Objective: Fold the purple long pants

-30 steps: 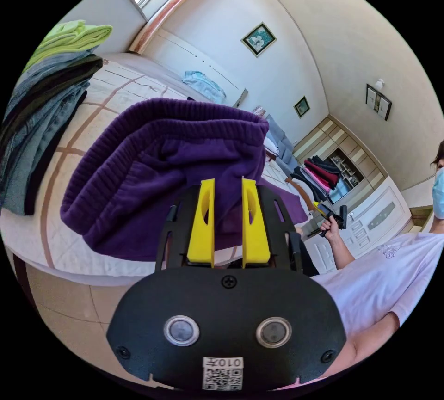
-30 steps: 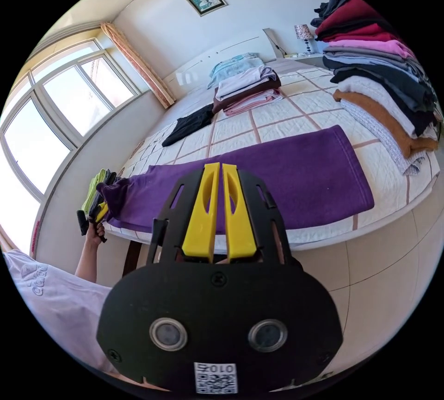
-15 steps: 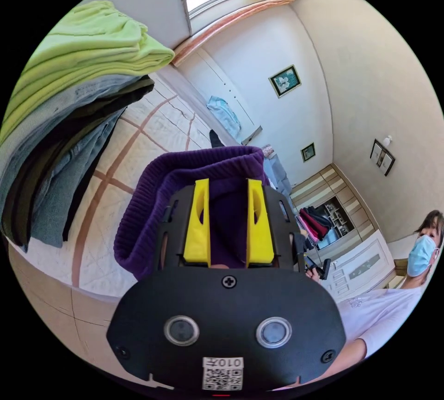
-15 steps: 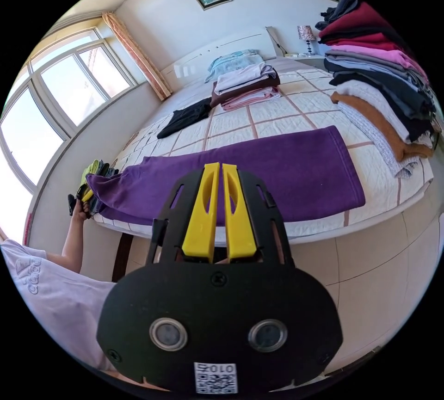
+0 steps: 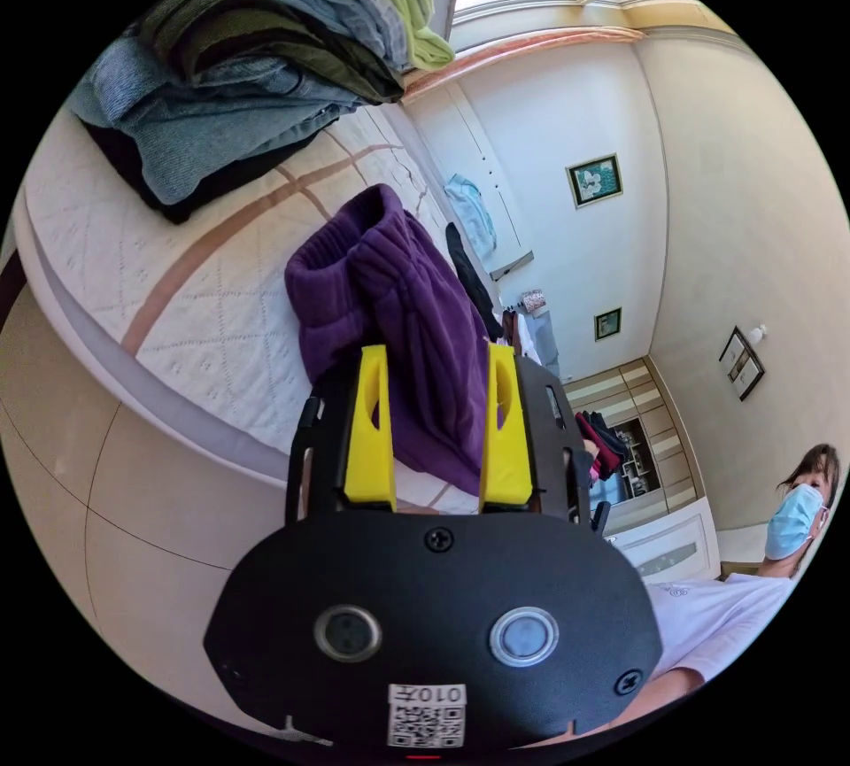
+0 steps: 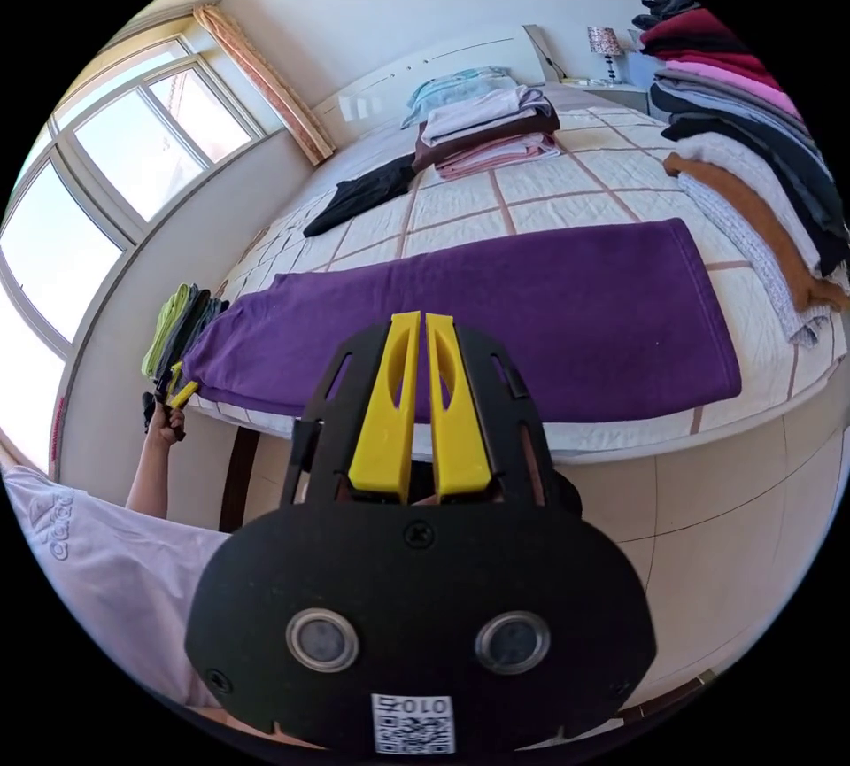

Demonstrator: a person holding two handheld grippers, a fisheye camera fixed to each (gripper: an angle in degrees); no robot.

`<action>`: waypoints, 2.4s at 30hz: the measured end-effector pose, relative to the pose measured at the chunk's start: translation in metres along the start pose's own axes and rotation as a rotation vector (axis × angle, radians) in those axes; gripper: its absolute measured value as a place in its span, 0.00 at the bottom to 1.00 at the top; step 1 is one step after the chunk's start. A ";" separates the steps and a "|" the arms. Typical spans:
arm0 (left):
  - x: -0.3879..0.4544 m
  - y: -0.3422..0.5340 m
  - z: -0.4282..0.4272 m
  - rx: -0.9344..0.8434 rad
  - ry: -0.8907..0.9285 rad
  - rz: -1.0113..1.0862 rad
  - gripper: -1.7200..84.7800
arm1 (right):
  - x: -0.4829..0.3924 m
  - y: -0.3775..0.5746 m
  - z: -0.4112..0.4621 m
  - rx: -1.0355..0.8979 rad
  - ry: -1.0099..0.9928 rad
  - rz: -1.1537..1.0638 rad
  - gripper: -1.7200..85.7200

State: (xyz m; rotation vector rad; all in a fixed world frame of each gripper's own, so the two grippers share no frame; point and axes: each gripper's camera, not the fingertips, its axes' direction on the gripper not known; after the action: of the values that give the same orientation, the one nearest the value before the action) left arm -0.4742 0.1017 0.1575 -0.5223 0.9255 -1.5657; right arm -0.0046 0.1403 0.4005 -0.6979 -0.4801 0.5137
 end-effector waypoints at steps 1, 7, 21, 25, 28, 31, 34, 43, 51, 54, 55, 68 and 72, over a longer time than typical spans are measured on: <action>0.002 0.000 0.001 0.014 0.001 0.003 0.13 | 0.001 -0.004 0.010 -0.047 -0.002 0.009 0.07; 0.080 -0.012 -0.020 0.025 0.015 0.209 0.10 | -0.009 -0.009 0.017 -0.130 0.042 -0.060 0.07; -0.038 0.022 -0.017 -0.034 -0.182 -0.029 0.08 | 0.012 -0.048 0.022 -0.221 0.125 -0.073 0.07; -0.007 0.049 -0.036 0.093 -0.377 0.041 0.07 | 0.062 -0.059 0.025 -0.213 -0.041 0.076 0.06; 0.036 0.057 -0.031 0.104 -0.473 0.235 0.06 | 0.110 -0.047 -0.040 0.107 -0.064 0.256 0.07; 0.062 0.056 0.002 0.002 -0.465 0.378 0.05 | 0.171 -0.030 -0.092 0.206 0.159 0.541 0.11; 0.058 0.059 0.043 -0.049 -0.387 0.379 0.04 | 0.215 -0.022 -0.115 0.225 0.184 0.667 0.13; 0.050 0.074 0.137 -0.135 -0.220 0.317 0.03 | 0.208 -0.086 -0.132 0.013 0.285 0.517 0.06; 0.025 0.082 0.153 -0.146 -0.274 0.260 0.02 | 0.208 -0.083 -0.210 0.332 0.132 0.242 0.06; 0.016 0.082 0.159 -0.152 -0.273 0.243 0.02 | 0.277 -0.061 -0.150 0.167 -0.005 0.441 0.07; 0.014 0.082 0.159 -0.152 -0.272 0.239 0.02 | 0.291 -0.053 -0.130 0.109 -0.020 0.482 0.07; 0.032 0.060 0.156 -0.139 -0.315 0.388 0.02 | 0.307 -0.007 -0.133 0.200 -0.041 0.505 0.09; -0.023 0.053 0.184 -0.240 -0.260 0.232 0.02 | 0.306 0.025 -0.154 0.374 0.015 0.612 0.14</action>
State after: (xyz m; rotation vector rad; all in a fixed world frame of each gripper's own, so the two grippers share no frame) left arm -0.2963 0.0737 0.2268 -0.7415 0.9412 -1.1539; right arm 0.3129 0.2634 0.3539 -0.4768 -0.1363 1.1400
